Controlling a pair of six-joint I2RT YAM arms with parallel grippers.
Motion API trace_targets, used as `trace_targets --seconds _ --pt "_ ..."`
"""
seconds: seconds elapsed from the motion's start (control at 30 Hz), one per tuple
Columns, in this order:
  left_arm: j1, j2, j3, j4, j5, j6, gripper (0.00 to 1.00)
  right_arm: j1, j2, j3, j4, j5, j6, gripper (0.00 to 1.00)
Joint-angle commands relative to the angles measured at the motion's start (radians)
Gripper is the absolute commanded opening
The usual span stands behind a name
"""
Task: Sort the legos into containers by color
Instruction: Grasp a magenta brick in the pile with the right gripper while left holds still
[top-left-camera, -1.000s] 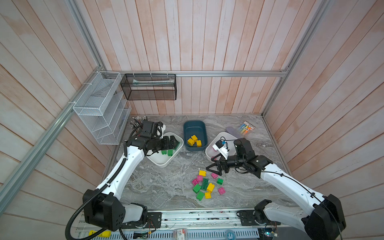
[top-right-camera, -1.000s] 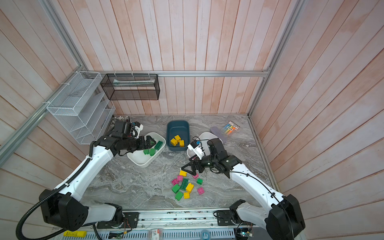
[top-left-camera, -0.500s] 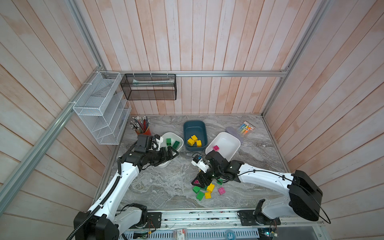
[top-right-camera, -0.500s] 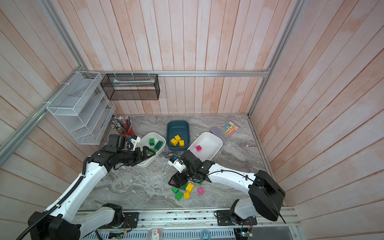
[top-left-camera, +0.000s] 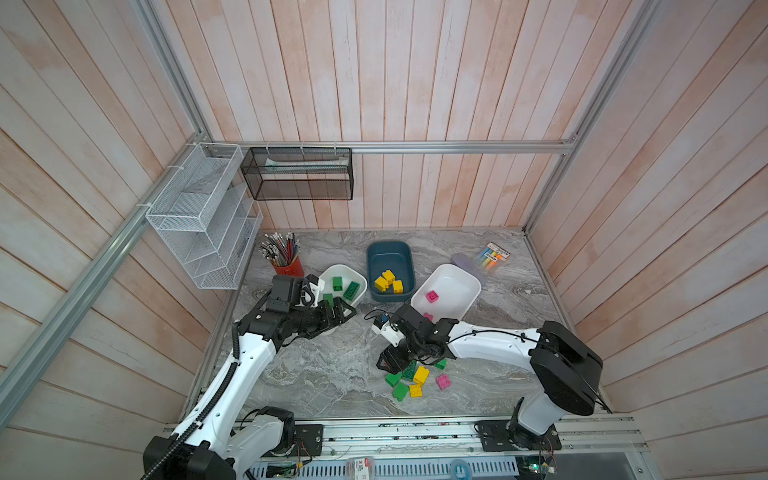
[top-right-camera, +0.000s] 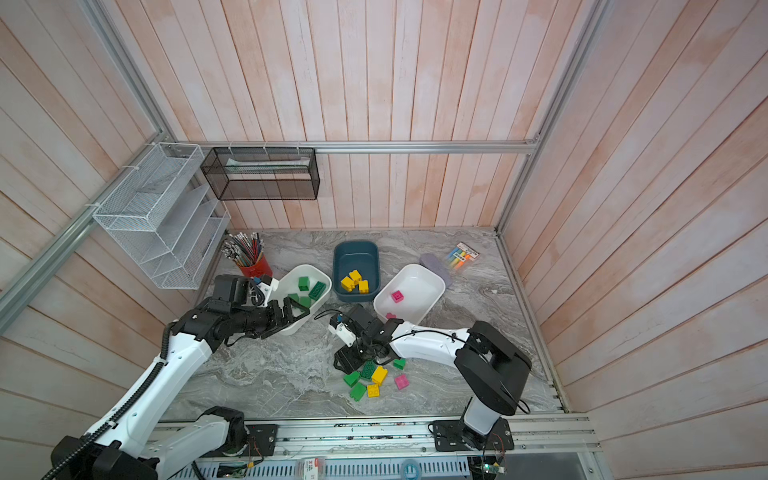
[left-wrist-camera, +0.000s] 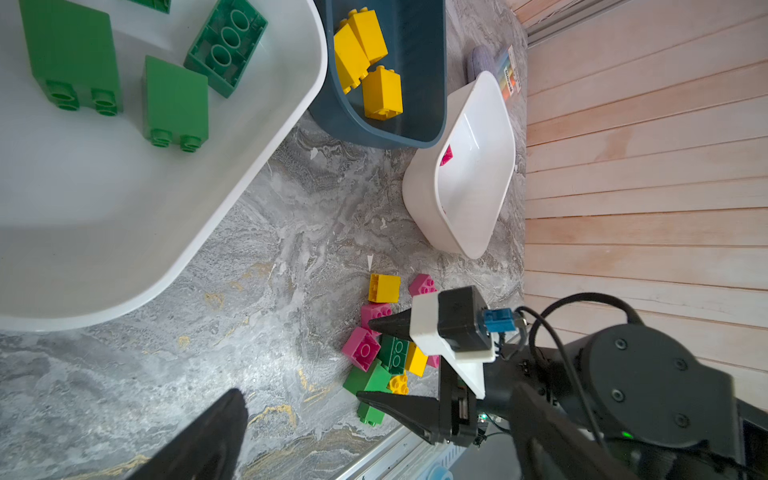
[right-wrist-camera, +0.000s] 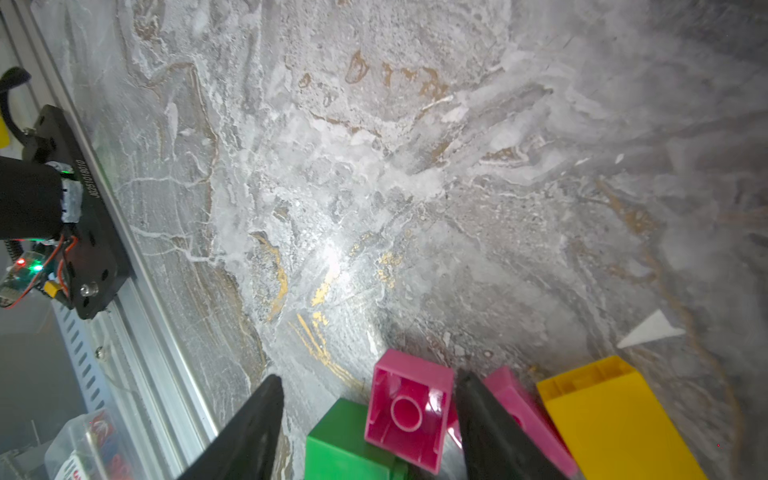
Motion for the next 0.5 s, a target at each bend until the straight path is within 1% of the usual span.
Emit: trace_targets --seconds 0.0,0.27,0.33,0.47 --pt "0.005 -0.013 -0.014 0.004 -0.012 0.006 1.00 0.018 0.032 0.033 -0.065 0.070 -0.032 0.65" --pt "0.005 -0.013 -0.019 0.003 -0.019 0.010 1.00 0.047 0.052 0.023 -0.127 0.152 -0.038 0.61" --pt "0.006 -0.011 -0.020 0.003 -0.018 0.009 1.00 0.051 0.061 0.031 -0.137 0.174 -0.038 0.58" --pt "0.005 -0.011 -0.018 0.006 -0.021 0.006 1.00 0.059 0.088 0.061 -0.145 0.197 -0.035 0.55"
